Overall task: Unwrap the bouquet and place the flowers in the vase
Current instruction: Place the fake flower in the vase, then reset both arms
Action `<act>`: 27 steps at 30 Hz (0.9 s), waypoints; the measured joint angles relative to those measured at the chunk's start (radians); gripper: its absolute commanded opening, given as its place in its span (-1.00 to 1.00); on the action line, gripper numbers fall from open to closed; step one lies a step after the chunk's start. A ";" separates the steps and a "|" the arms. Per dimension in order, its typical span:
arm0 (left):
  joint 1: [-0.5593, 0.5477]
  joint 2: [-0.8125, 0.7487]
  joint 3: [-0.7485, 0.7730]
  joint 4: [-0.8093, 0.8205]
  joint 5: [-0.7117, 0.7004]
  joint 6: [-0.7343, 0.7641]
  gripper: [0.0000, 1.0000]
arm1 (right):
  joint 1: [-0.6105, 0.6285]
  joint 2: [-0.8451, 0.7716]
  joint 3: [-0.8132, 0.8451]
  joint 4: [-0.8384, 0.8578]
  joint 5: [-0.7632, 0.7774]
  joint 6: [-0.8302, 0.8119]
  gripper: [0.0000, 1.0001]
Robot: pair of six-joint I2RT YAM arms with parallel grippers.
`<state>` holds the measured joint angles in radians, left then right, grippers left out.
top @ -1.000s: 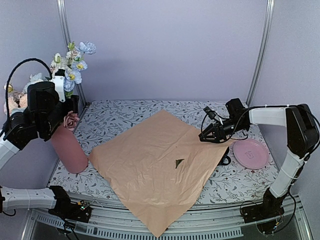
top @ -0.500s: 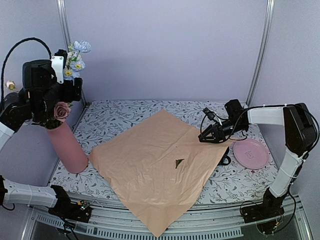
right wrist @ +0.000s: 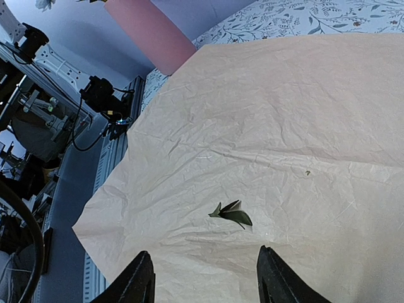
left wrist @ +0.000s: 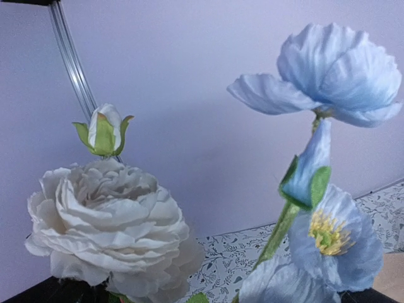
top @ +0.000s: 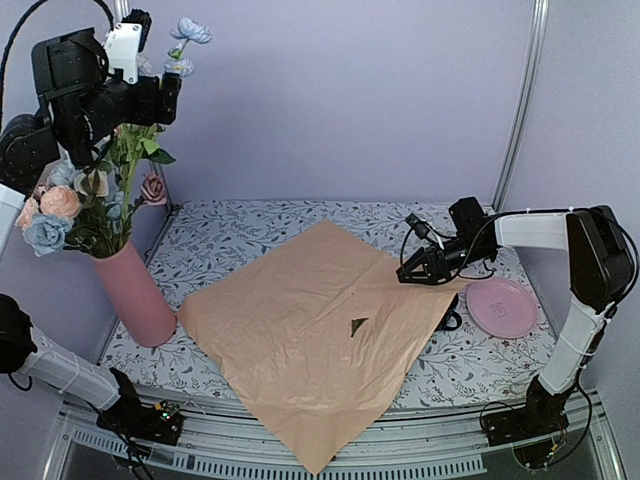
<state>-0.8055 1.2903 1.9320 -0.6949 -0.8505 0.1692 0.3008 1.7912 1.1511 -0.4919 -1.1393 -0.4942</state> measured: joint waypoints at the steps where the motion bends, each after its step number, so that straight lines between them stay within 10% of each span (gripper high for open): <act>1: -0.016 0.031 0.045 0.003 -0.008 0.024 0.99 | 0.000 0.000 0.002 0.000 0.000 0.000 0.15; 12: -0.044 -0.025 -0.169 0.034 -0.163 0.081 0.67 | 0.000 0.000 0.004 -0.001 0.005 0.000 0.15; 27: -0.019 -0.240 -0.415 -0.245 -0.144 -0.308 0.62 | 0.001 -0.015 0.008 -0.004 0.003 0.023 0.20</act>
<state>-0.8242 1.0508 1.5169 -0.9401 -0.9947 -0.1390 0.3016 1.7763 1.1587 -0.4961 -1.1366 -0.4713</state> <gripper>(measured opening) 0.781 0.589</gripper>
